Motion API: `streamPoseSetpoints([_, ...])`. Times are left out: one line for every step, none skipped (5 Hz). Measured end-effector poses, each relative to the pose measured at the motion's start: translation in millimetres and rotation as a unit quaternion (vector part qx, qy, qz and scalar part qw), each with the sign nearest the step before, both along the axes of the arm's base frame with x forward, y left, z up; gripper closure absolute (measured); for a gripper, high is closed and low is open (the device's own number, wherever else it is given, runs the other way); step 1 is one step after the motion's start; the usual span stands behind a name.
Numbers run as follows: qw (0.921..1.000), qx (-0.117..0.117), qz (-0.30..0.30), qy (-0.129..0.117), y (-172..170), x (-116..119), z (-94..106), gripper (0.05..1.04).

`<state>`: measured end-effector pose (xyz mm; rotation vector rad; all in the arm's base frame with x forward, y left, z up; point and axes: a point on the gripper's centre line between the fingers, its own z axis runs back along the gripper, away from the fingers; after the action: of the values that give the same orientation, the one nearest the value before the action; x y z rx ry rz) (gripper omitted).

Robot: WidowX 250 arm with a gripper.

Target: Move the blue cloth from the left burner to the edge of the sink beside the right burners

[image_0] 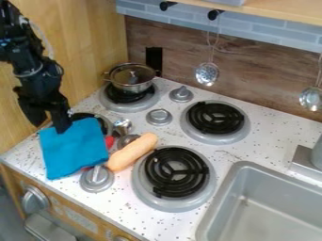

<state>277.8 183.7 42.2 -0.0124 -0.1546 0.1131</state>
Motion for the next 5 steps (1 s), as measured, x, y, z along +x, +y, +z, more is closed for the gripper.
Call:
streamPoseSetpoints([0.9999,-0.003,-0.009,0.007,-5,-7,-6.7,0.086])
streamPoseSetpoints([0.9999,0.007,-0.012,0.003,-4,-8,-10.0,0.086])
streamPoseSetpoints([0.9995,0.024,-0.017,-0.005,-4,-10,-18.3,0.086])
streamPoseSetpoints([0.9992,0.034,-0.017,-0.008,-4,-7,-35.4,0.133])
streamPoseSetpoints([0.9992,0.038,0.000,-0.015,0,-3,-45.1,0.405])
